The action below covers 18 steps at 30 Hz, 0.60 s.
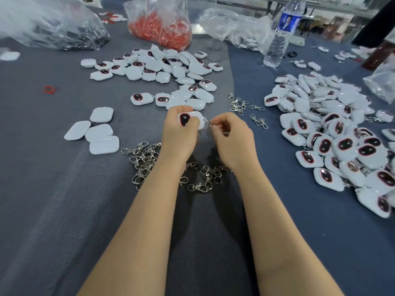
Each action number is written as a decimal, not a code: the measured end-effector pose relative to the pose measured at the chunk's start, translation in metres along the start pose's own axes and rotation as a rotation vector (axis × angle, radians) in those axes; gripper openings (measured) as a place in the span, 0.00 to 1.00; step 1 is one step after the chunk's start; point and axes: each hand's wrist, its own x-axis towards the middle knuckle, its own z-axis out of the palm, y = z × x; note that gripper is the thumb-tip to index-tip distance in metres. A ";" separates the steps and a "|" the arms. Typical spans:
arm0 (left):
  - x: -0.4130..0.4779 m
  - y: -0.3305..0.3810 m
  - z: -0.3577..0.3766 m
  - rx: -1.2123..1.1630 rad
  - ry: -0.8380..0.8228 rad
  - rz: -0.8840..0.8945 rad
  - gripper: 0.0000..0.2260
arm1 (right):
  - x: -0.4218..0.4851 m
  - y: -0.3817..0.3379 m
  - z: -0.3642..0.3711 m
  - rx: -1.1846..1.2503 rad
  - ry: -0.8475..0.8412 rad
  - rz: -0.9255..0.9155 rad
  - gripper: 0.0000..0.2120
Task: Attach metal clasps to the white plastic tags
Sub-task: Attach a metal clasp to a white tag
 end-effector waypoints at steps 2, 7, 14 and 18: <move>0.002 0.000 0.000 -0.077 0.033 -0.141 0.11 | 0.002 0.001 0.000 0.037 -0.011 0.038 0.10; -0.002 0.002 0.002 -0.043 0.027 -0.089 0.11 | 0.003 -0.001 -0.003 0.120 -0.090 0.057 0.09; -0.013 0.012 0.036 0.117 -0.094 0.110 0.14 | 0.001 0.001 -0.042 0.172 -0.065 0.164 0.05; -0.023 0.025 0.094 0.191 -0.205 0.226 0.17 | 0.000 0.019 -0.090 0.079 0.131 0.220 0.10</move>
